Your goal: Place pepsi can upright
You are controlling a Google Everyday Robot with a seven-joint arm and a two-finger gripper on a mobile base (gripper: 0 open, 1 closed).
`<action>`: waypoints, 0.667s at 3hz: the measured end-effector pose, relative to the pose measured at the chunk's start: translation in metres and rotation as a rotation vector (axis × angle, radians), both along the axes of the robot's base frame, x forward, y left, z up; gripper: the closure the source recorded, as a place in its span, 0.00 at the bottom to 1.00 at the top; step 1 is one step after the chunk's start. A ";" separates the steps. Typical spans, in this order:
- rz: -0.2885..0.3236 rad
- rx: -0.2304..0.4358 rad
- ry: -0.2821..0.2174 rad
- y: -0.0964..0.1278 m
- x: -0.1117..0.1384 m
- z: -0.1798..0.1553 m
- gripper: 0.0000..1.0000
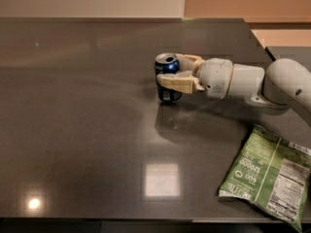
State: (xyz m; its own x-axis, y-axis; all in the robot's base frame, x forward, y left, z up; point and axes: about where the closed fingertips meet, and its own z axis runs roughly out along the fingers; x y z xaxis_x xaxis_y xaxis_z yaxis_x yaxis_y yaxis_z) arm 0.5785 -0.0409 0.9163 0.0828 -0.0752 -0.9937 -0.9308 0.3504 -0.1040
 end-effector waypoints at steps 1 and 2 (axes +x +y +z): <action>-0.003 0.007 -0.005 -0.001 0.001 -0.003 0.59; -0.006 0.015 -0.008 -0.003 0.002 -0.006 0.36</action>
Offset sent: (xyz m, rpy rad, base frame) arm 0.0053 -0.0111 -0.0112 0.0265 -0.0116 -0.0211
